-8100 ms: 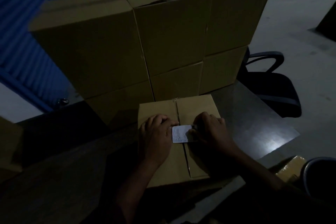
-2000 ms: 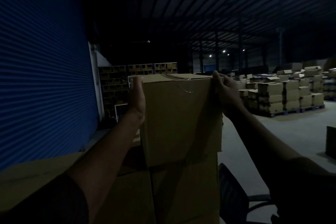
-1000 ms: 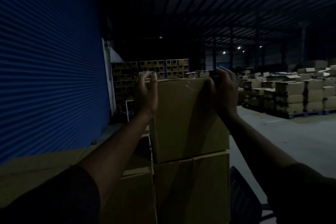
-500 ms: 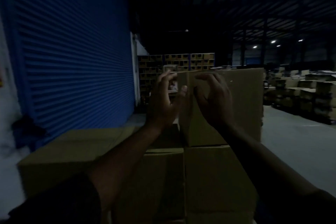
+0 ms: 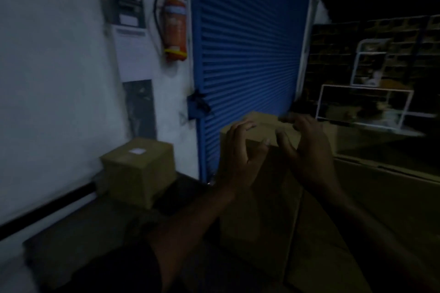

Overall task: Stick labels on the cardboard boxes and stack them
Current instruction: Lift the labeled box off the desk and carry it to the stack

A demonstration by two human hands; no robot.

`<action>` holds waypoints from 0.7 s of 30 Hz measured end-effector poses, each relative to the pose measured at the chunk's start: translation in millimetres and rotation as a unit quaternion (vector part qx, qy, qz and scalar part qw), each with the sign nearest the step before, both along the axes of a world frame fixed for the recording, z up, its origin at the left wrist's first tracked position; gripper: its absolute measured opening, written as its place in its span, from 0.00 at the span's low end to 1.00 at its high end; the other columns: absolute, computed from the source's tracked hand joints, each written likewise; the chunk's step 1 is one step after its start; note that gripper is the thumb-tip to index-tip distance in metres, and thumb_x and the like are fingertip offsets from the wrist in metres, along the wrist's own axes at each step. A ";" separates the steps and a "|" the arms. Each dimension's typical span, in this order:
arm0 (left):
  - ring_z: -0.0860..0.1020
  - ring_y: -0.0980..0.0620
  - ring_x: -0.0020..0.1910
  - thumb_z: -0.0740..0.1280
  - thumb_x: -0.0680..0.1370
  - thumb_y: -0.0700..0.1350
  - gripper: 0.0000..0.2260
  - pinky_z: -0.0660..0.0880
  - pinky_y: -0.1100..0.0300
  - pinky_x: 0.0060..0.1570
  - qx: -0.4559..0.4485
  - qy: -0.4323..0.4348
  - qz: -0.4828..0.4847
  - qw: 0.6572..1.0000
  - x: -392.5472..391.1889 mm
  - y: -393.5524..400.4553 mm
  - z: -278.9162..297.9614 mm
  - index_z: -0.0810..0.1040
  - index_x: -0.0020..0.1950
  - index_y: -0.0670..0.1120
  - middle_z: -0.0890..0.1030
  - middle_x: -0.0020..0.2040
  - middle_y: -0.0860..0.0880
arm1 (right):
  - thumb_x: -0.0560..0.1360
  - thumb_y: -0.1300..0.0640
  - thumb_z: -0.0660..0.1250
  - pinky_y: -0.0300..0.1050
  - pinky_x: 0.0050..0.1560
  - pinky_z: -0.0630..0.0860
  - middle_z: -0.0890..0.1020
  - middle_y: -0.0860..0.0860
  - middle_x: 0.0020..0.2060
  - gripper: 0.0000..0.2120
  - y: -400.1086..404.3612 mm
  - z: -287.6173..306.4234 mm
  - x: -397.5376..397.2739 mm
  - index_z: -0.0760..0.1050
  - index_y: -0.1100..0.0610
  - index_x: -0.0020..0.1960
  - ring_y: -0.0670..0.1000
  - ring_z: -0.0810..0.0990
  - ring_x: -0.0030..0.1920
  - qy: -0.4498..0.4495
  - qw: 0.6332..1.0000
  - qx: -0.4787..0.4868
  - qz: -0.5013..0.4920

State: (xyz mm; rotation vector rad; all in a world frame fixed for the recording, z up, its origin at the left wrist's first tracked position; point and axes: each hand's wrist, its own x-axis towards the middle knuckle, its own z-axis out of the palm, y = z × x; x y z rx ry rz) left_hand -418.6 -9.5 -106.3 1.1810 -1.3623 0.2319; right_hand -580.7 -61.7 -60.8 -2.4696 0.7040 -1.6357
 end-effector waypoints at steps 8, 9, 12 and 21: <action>0.70 0.60 0.74 0.63 0.84 0.63 0.24 0.68 0.64 0.72 0.099 0.059 0.050 0.992 173.7 52.9 -87.2 0.72 0.74 0.51 0.74 0.73 0.55 | 0.80 0.51 0.67 0.48 0.57 0.77 0.78 0.47 0.60 0.15 34.0 -86.9 193.8 0.76 0.52 0.65 0.44 0.75 0.60 0.063 0.990 0.116 0.051; 0.70 0.61 0.74 0.63 0.83 0.64 0.24 0.67 0.66 0.71 0.114 0.069 0.057 0.990 198.0 54.9 -100.1 0.72 0.74 0.52 0.74 0.73 0.55 | 0.81 0.50 0.67 0.47 0.58 0.77 0.78 0.47 0.61 0.15 34.1 -98.3 220.2 0.75 0.51 0.66 0.44 0.75 0.60 0.076 0.987 0.130 0.047; 0.70 0.62 0.73 0.64 0.83 0.64 0.24 0.67 0.67 0.70 0.161 0.112 0.062 0.979 271.9 58.8 -134.0 0.72 0.74 0.54 0.74 0.73 0.56 | 0.80 0.52 0.67 0.45 0.60 0.73 0.79 0.50 0.62 0.16 35.6 -127.7 301.0 0.76 0.54 0.67 0.48 0.76 0.61 0.098 0.978 0.180 0.041; 0.70 0.67 0.62 0.69 0.83 0.55 0.20 0.66 0.63 0.61 0.269 0.216 0.098 0.933 472.2 52.5 -185.2 0.69 0.73 0.53 0.70 0.66 0.63 | 0.78 0.46 0.66 0.52 0.58 0.78 0.80 0.50 0.57 0.16 26.1 -199.3 499.8 0.77 0.52 0.62 0.49 0.79 0.56 0.149 0.933 0.325 0.041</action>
